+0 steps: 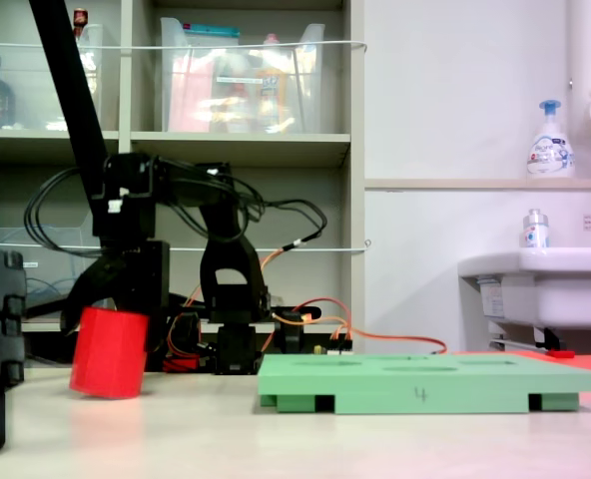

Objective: Put the octagonal pillar block into the corresponding hole

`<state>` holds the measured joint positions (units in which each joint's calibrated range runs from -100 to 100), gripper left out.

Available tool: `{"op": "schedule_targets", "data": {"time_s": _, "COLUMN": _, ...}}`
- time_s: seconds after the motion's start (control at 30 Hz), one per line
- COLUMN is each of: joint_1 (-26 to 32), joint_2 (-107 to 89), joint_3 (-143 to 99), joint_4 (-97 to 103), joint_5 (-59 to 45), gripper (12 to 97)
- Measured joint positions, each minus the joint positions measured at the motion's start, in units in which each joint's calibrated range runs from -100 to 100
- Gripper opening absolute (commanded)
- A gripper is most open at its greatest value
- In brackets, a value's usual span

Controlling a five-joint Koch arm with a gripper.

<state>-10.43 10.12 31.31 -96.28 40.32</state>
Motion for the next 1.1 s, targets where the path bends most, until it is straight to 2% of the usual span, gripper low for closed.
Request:
{"op": "schedule_targets", "data": {"time_s": 0.43, "joint_1": 2.8, "joint_2": -24.6, "joint_3": -2.3, "joint_4": -0.1, "joint_5": 2.9, "gripper": 36.2}}
{"op": "schedule_targets", "data": {"time_s": 0.67, "joint_1": 9.9, "joint_2": -36.9, "joint_3": -7.8, "joint_4": -0.1, "joint_5": 10.0, "gripper": 36.2}}
{"op": "schedule_targets", "data": {"time_s": 0.87, "joint_1": 16.9, "joint_2": -37.8, "joint_3": -8.3, "joint_4": -0.1, "joint_5": 20.2, "gripper": 35.9}}
{"op": "schedule_targets", "data": {"time_s": 1.1, "joint_1": 21.4, "joint_2": -32.8, "joint_3": -4.1, "joint_4": -0.1, "joint_5": 26.5, "gripper": 32.5}}
